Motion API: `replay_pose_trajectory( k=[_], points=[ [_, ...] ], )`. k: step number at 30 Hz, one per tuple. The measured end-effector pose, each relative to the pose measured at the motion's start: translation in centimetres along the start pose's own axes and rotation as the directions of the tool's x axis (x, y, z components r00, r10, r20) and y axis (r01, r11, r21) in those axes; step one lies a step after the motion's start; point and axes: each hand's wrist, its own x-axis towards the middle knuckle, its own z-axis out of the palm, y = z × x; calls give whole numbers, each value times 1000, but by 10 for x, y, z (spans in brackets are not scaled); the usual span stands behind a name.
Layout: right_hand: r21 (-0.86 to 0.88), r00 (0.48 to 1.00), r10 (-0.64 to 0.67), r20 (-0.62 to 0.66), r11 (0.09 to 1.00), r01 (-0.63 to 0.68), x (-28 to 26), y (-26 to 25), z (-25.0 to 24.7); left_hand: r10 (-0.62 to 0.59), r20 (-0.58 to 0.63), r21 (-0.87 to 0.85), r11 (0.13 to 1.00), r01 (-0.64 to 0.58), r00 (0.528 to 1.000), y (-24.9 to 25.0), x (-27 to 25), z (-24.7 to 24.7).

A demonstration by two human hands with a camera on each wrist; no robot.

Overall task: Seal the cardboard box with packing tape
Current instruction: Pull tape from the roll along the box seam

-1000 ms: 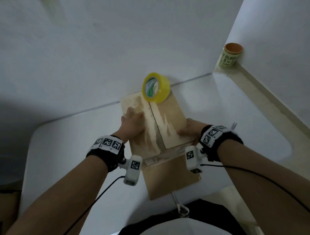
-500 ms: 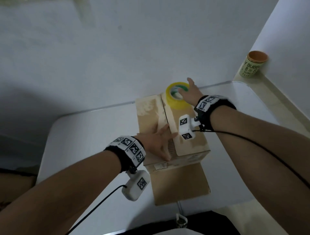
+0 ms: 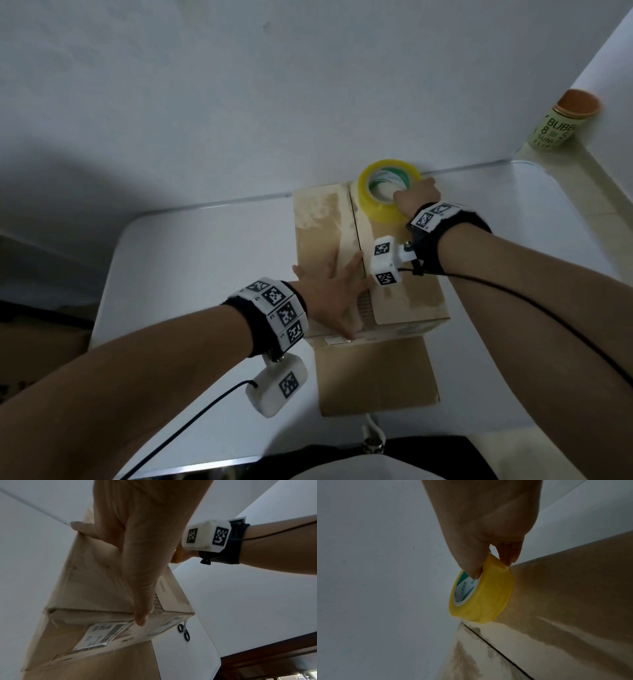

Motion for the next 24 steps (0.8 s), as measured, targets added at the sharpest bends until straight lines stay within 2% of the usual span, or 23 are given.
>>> replay_pose_trajectory(
  k=[3,6,9,13,15,19,21,24],
  points=[
    [112,995,-98,-37,988,101,-8,4,0,-9,15,-14,1000,10,1000,2,-2,-4],
    [326,972,-225,-67,916,235,-22,1,-5,-5,16,7,1000,5,1000,2,-3,-4],
    [398,937,-347,27,864,309,-40,-7,-5,4,-10,10,1000,-4,1000,2,-2,1],
    [456,928,-317,195,867,200,-32,-5,7,-4,-49,40,999,6,999,2,-4,10],
    [437,923,-317,218,877,199,-34,-5,5,-3,-79,30,1000,5,997,1,-5,11],
    [344,907,-340,247,906,246,-76,-16,-7,-3,-119,42,999,8,993,2,-7,11],
    [304,912,-302,279,928,214,-85,-14,-3,-14,-135,13,1000,16,991,2,-5,13],
    [296,902,-230,365,947,122,-88,-2,2,-15,-135,73,997,25,991,2,-4,17]
  ],
)
